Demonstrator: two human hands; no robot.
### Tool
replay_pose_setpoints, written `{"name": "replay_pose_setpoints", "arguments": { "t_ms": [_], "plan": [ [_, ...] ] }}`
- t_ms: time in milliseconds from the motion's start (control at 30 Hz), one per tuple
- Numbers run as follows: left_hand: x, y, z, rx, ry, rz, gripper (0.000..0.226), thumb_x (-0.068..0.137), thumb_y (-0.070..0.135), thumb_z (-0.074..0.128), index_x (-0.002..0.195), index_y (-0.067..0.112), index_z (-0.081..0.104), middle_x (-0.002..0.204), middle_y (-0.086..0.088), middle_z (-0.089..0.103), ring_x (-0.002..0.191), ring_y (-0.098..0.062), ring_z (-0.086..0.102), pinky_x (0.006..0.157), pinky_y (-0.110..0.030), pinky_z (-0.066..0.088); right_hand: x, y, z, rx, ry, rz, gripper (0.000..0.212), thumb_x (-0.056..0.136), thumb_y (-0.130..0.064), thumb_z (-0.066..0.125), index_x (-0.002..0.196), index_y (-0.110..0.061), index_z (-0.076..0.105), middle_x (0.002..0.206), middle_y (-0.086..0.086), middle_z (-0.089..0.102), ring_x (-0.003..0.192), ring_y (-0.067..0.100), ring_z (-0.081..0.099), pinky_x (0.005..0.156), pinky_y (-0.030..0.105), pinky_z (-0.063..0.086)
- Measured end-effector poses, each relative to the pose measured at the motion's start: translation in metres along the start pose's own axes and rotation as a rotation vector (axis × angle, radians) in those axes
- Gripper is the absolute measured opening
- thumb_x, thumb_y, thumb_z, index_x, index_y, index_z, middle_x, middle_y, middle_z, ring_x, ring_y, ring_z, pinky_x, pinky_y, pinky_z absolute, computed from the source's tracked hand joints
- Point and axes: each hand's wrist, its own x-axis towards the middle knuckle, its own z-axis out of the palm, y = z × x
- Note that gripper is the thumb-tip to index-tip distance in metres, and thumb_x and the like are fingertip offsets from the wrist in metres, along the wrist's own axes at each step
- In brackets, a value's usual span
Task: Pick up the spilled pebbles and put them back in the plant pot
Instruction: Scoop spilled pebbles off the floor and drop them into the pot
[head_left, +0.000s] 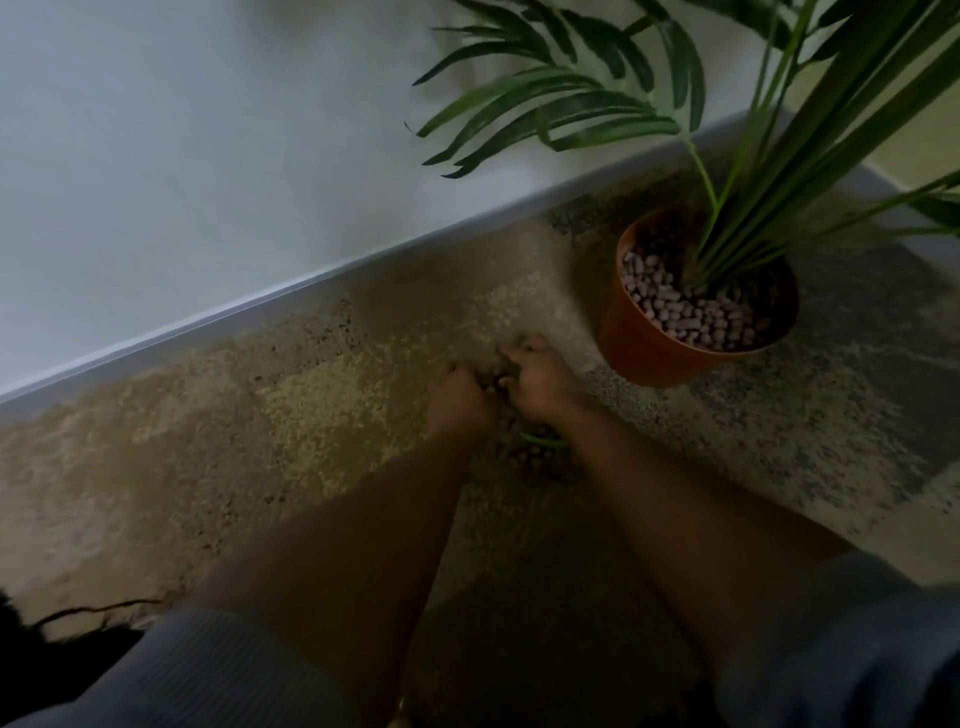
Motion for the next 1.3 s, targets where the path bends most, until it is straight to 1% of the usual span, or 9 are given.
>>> {"name": "replay_pose_setpoints", "arguments": {
  "t_ms": [200, 367, 533, 667, 867, 1000, 1133, 1233, 1300],
  "plan": [
    [-0.003, -0.004, -0.006, -0.029, 0.009, -0.008, 0.027, 0.088, 0.011, 0.055, 0.113, 0.01, 0.065, 0.121, -0.012, 0.064, 0.116, -0.027, 0.058, 0.097, -0.031, 0.044, 0.006, -0.006, 0.013, 0.057, 0.016, -0.047, 0.01, 0.089, -0.013, 0.058, 0.098, -0.014, 0.056, 0.099, 0.001, 0.051, 0.094, 0.02, 0.054, 0.069, 0.026, 0.037],
    [-0.018, -0.02, -0.017, -0.027, -0.111, 0.026, 0.024, 0.087, 0.022, 0.061, 0.111, 0.022, 0.068, 0.115, -0.003, 0.068, 0.107, -0.02, 0.064, 0.09, -0.027, 0.048, -0.012, -0.006, 0.009, 0.02, -0.068, -0.176, 0.011, 0.081, -0.005, 0.068, 0.092, -0.005, 0.071, 0.113, 0.014, 0.055, 0.102, 0.028, 0.057, 0.086, 0.028, 0.044],
    [-0.038, -0.036, -0.028, 0.034, -0.225, 0.057, 0.021, 0.086, 0.026, 0.068, 0.106, 0.019, 0.066, 0.095, 0.002, 0.064, 0.087, -0.013, 0.062, 0.076, -0.024, 0.049, -0.029, -0.005, 0.003, -0.071, -0.145, -0.23, 0.023, 0.088, -0.007, 0.061, 0.107, -0.013, 0.072, 0.12, 0.01, 0.055, 0.108, 0.026, 0.057, 0.091, 0.029, 0.045],
    [-0.052, -0.044, -0.03, 0.162, -0.259, 0.068, 0.018, 0.083, 0.028, 0.071, 0.1, 0.025, 0.066, 0.099, 0.003, 0.065, 0.1, -0.015, 0.062, 0.089, -0.032, 0.051, -0.039, 0.0, 0.006, -0.232, -0.217, -0.226, 0.024, 0.089, -0.013, 0.062, 0.112, -0.016, 0.069, 0.126, 0.01, 0.052, 0.108, 0.029, 0.058, 0.095, 0.038, 0.05],
    [-0.064, -0.042, -0.028, 0.239, -0.245, 0.072, 0.017, 0.085, 0.028, 0.069, 0.101, 0.023, 0.068, 0.109, 0.002, 0.065, 0.103, -0.015, 0.06, 0.085, -0.026, 0.047, -0.06, 0.001, 0.007, -0.343, -0.102, -0.3, 0.028, 0.095, -0.016, 0.047, 0.117, -0.012, 0.064, 0.128, 0.011, 0.05, 0.113, 0.028, 0.054, 0.095, 0.033, 0.045],
    [-0.066, -0.039, -0.028, 0.231, -0.257, 0.061, 0.017, 0.088, 0.019, 0.063, 0.104, 0.018, 0.07, 0.114, 0.0, 0.064, 0.107, -0.015, 0.059, 0.086, -0.023, 0.045, -0.066, 0.002, 0.008, -0.294, -0.087, -0.299, 0.022, 0.091, -0.014, 0.056, 0.111, -0.013, 0.066, 0.127, 0.008, 0.05, 0.112, 0.026, 0.054, 0.091, 0.032, 0.045],
    [-0.065, -0.041, -0.027, -0.021, -0.265, -0.091, 0.011, 0.088, 0.017, 0.064, 0.095, 0.019, 0.072, 0.101, 0.001, 0.067, 0.089, -0.011, 0.061, 0.071, -0.021, 0.049, -0.064, 0.003, 0.01, 0.065, 0.029, -0.116, 0.018, 0.087, -0.008, 0.063, 0.101, -0.016, 0.07, 0.115, 0.007, 0.06, 0.099, 0.021, 0.059, 0.084, 0.028, 0.048],
    [-0.062, -0.039, -0.023, -0.61, -0.218, -0.434, 0.007, 0.087, 0.015, 0.066, 0.091, 0.016, 0.072, 0.105, -0.008, 0.07, 0.09, -0.019, 0.068, 0.076, -0.034, 0.06, -0.065, -0.001, 0.0, 0.882, -0.024, 0.252, 0.022, 0.087, 0.0, 0.063, 0.107, -0.008, 0.066, 0.103, 0.01, 0.068, 0.09, 0.017, 0.063, 0.078, 0.028, 0.055],
    [-0.061, -0.033, -0.022, -0.969, -0.205, -0.572, 0.015, 0.089, 0.01, 0.062, 0.102, 0.01, 0.068, 0.107, -0.01, 0.066, 0.09, -0.018, 0.065, 0.07, -0.028, 0.061, -0.069, 0.001, -0.009, 1.425, -0.151, 0.39, 0.023, 0.091, 0.004, 0.057, 0.112, -0.003, 0.059, 0.098, 0.012, 0.063, 0.088, 0.018, 0.061, 0.076, 0.03, 0.056]
  ]
}}
